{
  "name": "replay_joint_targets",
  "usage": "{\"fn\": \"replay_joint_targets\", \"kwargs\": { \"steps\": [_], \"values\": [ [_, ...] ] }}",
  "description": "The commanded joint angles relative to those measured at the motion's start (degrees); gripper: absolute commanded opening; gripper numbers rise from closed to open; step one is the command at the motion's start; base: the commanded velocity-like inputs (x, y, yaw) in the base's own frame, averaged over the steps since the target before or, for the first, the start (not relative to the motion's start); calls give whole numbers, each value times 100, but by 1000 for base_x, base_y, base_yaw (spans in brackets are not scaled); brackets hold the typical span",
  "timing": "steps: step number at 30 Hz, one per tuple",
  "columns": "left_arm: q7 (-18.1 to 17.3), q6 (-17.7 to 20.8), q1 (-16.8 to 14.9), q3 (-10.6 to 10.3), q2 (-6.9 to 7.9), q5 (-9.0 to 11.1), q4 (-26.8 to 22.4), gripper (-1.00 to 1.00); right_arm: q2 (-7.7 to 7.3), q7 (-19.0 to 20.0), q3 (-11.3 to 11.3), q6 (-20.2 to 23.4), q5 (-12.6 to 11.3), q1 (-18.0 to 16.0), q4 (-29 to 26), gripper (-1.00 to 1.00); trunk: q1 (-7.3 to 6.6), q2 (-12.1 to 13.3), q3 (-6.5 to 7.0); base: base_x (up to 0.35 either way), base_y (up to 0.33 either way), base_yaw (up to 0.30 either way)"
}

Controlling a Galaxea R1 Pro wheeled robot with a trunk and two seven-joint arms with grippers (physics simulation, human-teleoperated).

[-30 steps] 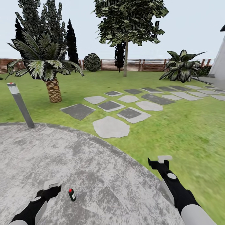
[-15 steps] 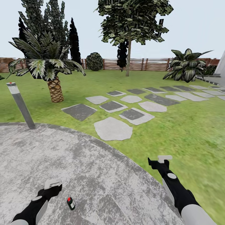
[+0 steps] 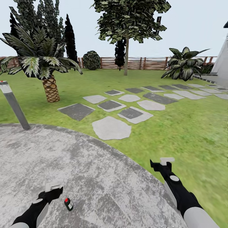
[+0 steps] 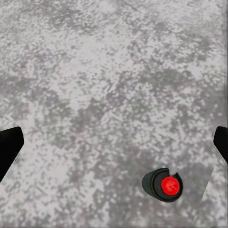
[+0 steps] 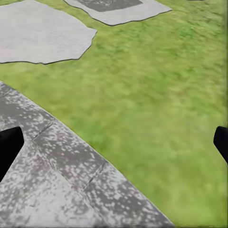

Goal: In the garden, pick up the pesticide atomizer on the floor and spray pesticide onto both trees until each tree trunk is fully covered.

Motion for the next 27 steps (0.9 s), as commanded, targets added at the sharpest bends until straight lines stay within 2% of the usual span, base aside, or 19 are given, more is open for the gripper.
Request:
{"fn": "replay_joint_targets", "kwargs": {
  "steps": [1,7,11,15,17,27],
  "values": [
    [0,0,-1,0,-1,0,1,100,2,0,1,2,0,0,2,100,3,-3,-32,0,0,-55],
    [0,-12,4,-5,7,-12,15,100,4,0,2,8,0,0,3,100,18,-11,-219,0,0,-16],
    [0,-223,7,-8,6,-92,31,100,4,0,3,9,0,0,6,100,29,-17,-344,0,0,-1],
    [6,-427,8,14,-6,-479,38,100,3,0,-4,9,0,0,1,100,39,-22,-468,0,0,-75],
    [8,-454,8,21,-4,-570,41,100,-1,0,-5,9,0,0,3,100,44,-25,-528,0,0,-178],
    [8,-474,8,26,7,-634,39,100,1,0,-5,7,0,0,6,100,70,-38,-810,0,0,-228]
  ]
}}
